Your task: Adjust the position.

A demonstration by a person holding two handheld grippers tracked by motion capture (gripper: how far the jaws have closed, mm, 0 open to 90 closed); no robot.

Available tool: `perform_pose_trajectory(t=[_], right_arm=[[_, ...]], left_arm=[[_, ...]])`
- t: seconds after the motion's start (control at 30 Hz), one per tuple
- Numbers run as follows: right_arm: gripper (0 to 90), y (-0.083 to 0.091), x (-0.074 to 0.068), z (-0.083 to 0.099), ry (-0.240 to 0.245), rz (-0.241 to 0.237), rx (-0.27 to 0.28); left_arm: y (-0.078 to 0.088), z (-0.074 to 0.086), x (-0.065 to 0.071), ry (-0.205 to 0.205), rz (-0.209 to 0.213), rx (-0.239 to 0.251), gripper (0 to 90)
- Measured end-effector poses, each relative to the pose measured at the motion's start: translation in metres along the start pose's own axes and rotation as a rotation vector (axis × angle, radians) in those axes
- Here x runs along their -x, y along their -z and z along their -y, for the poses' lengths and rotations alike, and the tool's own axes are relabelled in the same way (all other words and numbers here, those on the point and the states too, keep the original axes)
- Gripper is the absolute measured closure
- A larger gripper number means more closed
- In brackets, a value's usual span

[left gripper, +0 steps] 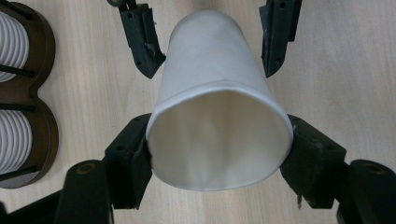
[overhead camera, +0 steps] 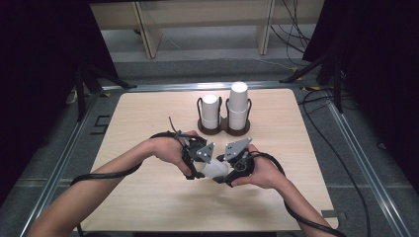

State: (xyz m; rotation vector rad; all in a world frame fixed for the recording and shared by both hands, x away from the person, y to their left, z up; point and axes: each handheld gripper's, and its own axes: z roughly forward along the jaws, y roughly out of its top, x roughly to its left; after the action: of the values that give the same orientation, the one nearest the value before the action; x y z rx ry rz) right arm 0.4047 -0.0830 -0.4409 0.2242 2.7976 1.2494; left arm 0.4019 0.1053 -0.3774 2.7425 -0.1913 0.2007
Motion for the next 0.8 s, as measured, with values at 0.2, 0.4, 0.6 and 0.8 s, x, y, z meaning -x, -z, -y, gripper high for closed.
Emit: perform_pose_trajectory(t=[0.2, 0.4, 0.6, 0.8], right_arm=[[24.3, -0.0033, 0.0007, 0.0007, 0.004, -0.005, -0.003], [28.5, -0.0068, -0.0003, 0.0014, 0.019, -0.021, -0.011], [33.2, -0.0086, -0.0018, 0.0037, 0.015, -0.027, -0.021], [34.3, -0.0090, -0.0025, 0.0049, 0.016, -0.038, -0.022]], left_arm=[[0.0009, -0.0014, 0.0024, 0.011, 0.000, 0.016, 31.3], [0.0018, -0.0036, 0.0039, 0.007, 0.007, 0.019, 31.3], [0.0006, -0.0047, 0.0047, 0.000, 0.008, 0.021, 31.3], [0.0029, -0.0062, 0.0031, -0.030, 0.008, 0.009, 31.1]])
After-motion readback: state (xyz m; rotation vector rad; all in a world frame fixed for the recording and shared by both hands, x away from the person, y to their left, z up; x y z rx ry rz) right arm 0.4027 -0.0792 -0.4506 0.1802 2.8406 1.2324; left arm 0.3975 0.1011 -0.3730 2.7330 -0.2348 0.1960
